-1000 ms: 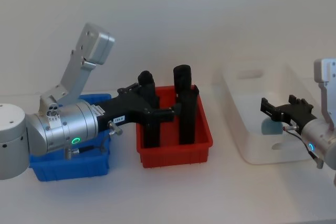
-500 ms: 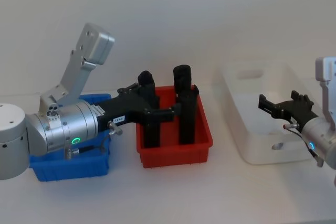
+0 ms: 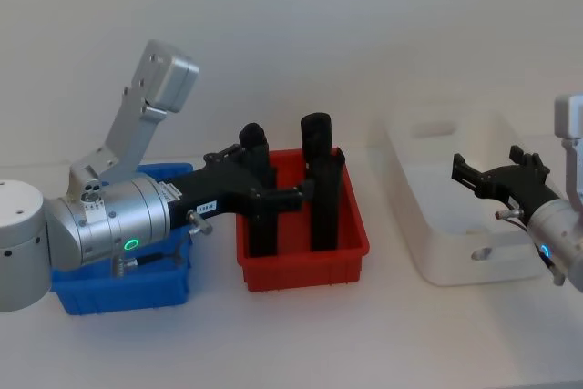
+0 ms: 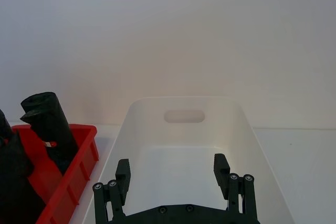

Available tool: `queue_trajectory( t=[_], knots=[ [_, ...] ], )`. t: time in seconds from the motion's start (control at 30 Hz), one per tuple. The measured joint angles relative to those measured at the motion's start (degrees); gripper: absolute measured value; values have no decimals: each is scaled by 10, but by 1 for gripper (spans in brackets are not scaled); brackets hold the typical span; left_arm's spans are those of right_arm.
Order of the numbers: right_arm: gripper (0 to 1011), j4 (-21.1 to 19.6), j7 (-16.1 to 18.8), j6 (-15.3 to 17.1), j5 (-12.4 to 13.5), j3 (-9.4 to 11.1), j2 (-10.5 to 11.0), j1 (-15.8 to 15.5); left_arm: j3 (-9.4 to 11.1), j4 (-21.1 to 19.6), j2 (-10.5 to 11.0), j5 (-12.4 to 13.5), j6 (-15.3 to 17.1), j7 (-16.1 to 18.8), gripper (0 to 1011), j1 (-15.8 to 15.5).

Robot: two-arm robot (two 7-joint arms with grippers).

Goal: Pick the cotton swabs from the blue box and place them into the white box.

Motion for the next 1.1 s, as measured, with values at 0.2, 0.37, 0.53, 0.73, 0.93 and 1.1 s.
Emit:
queue_trajectory(
  t=[0.2,0.37,0.53,0.73,0.93,1.1],
  knots=[
    [1001,-6,0,-2,0,0,1,-5,1,0,0,1,-4,5,1000,2],
    [1001,-23,0,-8,0,-2,5,-20,8,0,-1,8,-24,30,1000,11],
    [1001,-55,0,-17,0,-6,12,-48,15,0,-2,18,-49,62,999,23],
    [1001,-93,1,-30,1,-11,21,-81,26,0,-4,32,-86,109,1000,40],
    [1001,-127,1,-41,1,-15,28,-111,37,0,-6,47,-123,155,1000,56],
    [1001,-161,2,-51,2,-19,36,-140,46,1,-8,57,-151,190,1000,69]
  ],
)
